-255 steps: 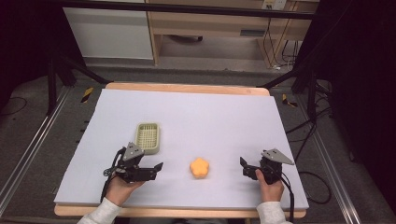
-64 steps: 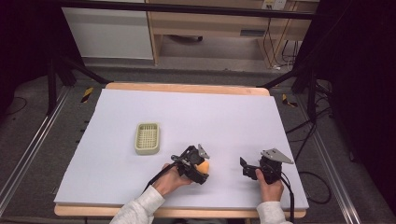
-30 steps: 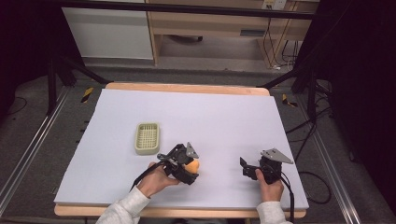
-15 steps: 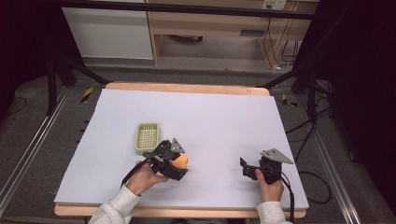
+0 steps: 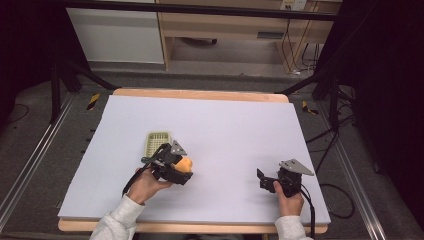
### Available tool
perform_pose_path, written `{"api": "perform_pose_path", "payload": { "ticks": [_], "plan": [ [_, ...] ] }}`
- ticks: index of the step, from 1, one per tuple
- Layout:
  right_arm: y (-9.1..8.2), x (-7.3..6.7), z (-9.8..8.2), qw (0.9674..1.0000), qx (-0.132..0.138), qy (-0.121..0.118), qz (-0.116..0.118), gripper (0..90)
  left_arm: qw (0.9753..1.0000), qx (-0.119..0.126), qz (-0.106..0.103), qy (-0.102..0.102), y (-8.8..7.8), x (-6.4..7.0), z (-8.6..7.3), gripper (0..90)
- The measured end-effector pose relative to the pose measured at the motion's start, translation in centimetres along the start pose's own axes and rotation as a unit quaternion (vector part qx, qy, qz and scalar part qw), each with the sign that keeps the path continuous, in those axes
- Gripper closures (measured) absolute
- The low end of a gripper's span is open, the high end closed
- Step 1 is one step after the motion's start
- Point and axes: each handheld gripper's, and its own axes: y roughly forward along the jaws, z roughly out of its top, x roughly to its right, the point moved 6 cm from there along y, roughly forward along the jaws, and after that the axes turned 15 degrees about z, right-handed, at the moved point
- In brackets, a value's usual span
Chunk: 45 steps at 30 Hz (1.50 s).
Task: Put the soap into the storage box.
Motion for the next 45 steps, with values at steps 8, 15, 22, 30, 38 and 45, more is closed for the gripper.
{"api": "perform_pose_path", "payload": {
  "ticks": [8, 15, 22, 30, 38, 45],
  "plan": [
    [0.0, 0.0, 0.0, 1.0, 0.0, 0.0, -0.001, 4.1, 0.9997, -0.001, 0.011, -0.022, 0.0, -1.6, 0.0, 25.6],
    [0.0, 0.0, 0.0, 1.0, -0.001, -0.002, 0.0, 4.1, 0.9993, 0.0, 0.017, -0.033, -0.1, -2.9, -0.1, 25.6],
    [0.0, 0.0, 0.0, 1.0, 0.0, -0.001, 0.001, 4.1, 0.9983, 0.001, 0.033, -0.047, 0.0, -4.2, -0.2, 25.6],
    [0.0, 0.0, 0.0, 1.0, -0.001, 0.0, 0.002, 4.1, 0.9968, 0.005, 0.042, -0.068, 0.1, -5.2, -0.2, 25.6],
    [0.1, 0.0, 0.0, 1.0, -0.001, 0.0, 0.001, 4.1, 0.9949, 0.007, 0.052, -0.086, 0.4, -6.5, -0.3, 25.6],
    [0.1, 0.0, 0.0, 1.0, -0.001, 0.0, 0.001, 4.1, 0.9936, 0.003, 0.065, -0.092, 0.8, -7.3, -0.5, 25.6]
  ]
}}
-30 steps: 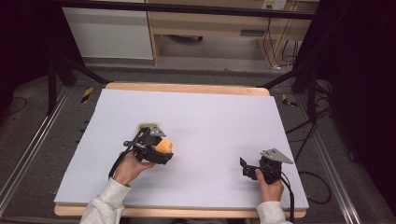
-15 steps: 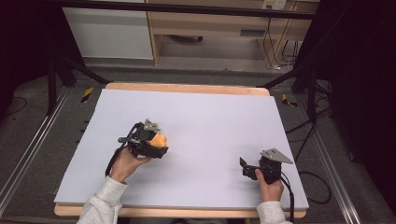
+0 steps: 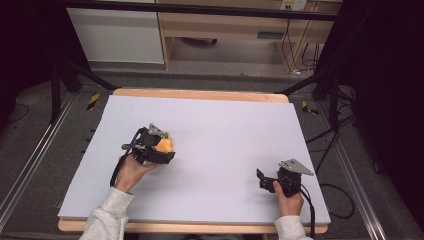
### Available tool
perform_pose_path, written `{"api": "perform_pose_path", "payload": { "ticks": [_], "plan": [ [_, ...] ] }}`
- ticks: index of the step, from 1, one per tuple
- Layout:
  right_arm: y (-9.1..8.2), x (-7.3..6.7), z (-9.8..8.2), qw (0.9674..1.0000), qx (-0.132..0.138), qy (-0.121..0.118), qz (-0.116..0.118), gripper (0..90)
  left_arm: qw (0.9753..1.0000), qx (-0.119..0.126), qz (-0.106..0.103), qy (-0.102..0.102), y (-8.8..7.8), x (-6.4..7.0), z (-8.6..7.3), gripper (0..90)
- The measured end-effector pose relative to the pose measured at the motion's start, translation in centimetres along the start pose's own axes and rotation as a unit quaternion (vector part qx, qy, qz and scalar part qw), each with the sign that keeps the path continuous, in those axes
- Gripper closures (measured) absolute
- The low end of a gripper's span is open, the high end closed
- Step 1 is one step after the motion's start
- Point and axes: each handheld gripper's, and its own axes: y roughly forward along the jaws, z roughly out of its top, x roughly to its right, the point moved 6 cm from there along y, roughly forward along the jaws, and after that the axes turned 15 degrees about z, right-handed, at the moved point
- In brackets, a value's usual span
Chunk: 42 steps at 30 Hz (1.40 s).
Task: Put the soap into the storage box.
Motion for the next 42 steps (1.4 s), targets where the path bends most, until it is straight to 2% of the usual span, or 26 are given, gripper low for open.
{"api": "perform_pose_path", "payload": {
  "ticks": [13, 21, 29, 42],
  "plan": [
    [0.0, -0.1, 0.0, 1.0, -0.002, 0.001, 0.001, 4.1, 0.9995, -0.01, 0.018, -0.023, 0.9, -2.0, -0.4, 25.6],
    [0.1, -0.1, 0.0, 1.0, -0.001, 0.0, 0.0, 4.1, 0.9994, -0.011, 0.023, -0.023, 1.4, -2.2, -0.3, 25.7],
    [0.1, 0.0, 0.0, 1.0, -0.001, 0.001, 0.0, 4.1, 0.999, -0.013, 0.028, -0.033, 1.9, -2.8, -0.4, 25.7],
    [0.1, 0.0, 0.0, 1.0, -0.002, 0.002, 0.0, 4.1, 0.9986, -0.02, 0.029, -0.04, 2.9, -3.1, -0.7, 25.7]
  ]
}}
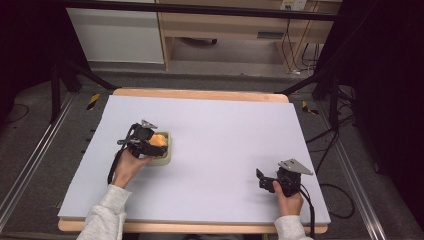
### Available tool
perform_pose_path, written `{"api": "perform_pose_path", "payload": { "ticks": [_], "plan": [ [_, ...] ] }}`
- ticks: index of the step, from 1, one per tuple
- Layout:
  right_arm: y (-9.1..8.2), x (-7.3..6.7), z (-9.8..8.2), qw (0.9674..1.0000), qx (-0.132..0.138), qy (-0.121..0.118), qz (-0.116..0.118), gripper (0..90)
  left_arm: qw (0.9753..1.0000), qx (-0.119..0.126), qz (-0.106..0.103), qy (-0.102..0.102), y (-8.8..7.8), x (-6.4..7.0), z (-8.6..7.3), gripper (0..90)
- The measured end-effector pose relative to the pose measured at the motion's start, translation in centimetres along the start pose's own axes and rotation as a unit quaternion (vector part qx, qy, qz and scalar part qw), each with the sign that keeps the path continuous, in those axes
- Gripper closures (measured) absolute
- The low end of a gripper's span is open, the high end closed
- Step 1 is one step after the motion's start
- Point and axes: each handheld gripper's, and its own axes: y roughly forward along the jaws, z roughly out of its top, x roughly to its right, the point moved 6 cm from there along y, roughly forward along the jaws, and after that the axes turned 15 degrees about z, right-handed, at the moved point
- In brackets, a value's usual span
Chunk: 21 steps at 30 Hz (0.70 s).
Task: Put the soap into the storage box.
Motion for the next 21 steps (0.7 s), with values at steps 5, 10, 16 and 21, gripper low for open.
{"api": "perform_pose_path", "payload": {
  "ticks": [5, 10, 16, 21],
  "plan": [
    [-0.02, 0.01, 0.0, 1.0, 0.0, -0.001, 0.0, 4.1, 1.0, -0.008, 0.001, -0.001, 0.41, -0.08, -0.24, 25.6],
    [-0.02, 0.01, 0.01, 1.0, 0.0, 0.0, 0.0, 4.1, 0.9998, -0.018, -0.001, 0.006, 0.62, 0.15, -0.47, 25.6],
    [-0.03, -0.04, 0.0, 1.0, 0.0, -0.001, 0.001, 4.1, 0.9996, -0.025, 0.002, 0.011, 0.72, 0.13, -0.64, 25.6],
    [-0.05, -0.1, 0.0, 1.0, 0.0, 0.001, 0.003, 4.1, 0.9996, -0.028, 0.0, 0.007, 0.88, 0.05, -0.8, 25.7]
  ]
}}
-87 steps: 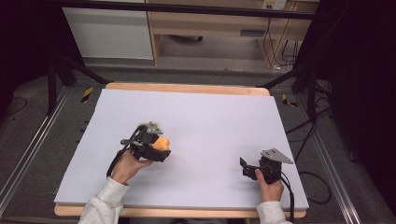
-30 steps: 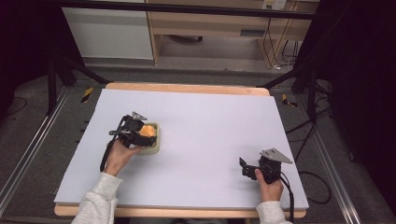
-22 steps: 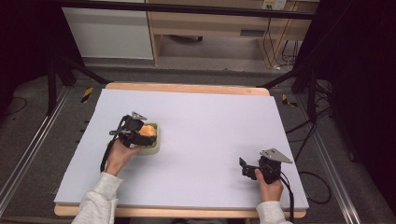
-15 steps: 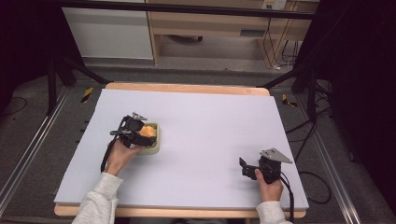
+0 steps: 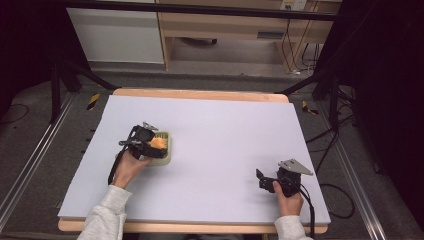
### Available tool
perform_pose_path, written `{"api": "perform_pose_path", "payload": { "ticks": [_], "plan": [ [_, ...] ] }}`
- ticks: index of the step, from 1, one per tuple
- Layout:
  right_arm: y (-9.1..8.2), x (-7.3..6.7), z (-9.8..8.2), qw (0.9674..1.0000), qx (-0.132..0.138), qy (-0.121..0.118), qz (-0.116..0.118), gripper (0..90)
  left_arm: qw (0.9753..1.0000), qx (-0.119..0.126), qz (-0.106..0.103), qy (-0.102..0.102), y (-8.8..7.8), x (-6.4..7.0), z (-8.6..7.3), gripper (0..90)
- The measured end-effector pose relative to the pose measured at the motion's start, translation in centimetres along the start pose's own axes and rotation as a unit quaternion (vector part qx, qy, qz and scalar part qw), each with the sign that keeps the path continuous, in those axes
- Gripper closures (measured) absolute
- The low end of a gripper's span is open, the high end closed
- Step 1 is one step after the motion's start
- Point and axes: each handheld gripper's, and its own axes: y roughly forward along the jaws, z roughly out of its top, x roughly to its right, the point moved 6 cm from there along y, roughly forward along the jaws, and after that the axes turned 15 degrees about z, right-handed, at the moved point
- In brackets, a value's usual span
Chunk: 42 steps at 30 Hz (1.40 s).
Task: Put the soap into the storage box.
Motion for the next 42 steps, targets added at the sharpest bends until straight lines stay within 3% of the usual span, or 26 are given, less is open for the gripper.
{"api": "perform_pose_path", "payload": {
  "ticks": [18, 42],
  "plan": [
    [0.01, 0.0, -0.01, 1.0, -0.001, 0.0, 0.0, 4.1, 0.9999, -0.011, 0.0, 0.003, 0.44, 0.26, -0.21, 25.5],
    [0.09, 0.04, -0.05, 1.0, -0.002, -0.003, 0.0, 4.1, 0.9999, -0.004, -0.001, -0.012, 0.77, 0.34, -0.1, 24.7]
  ]
}}
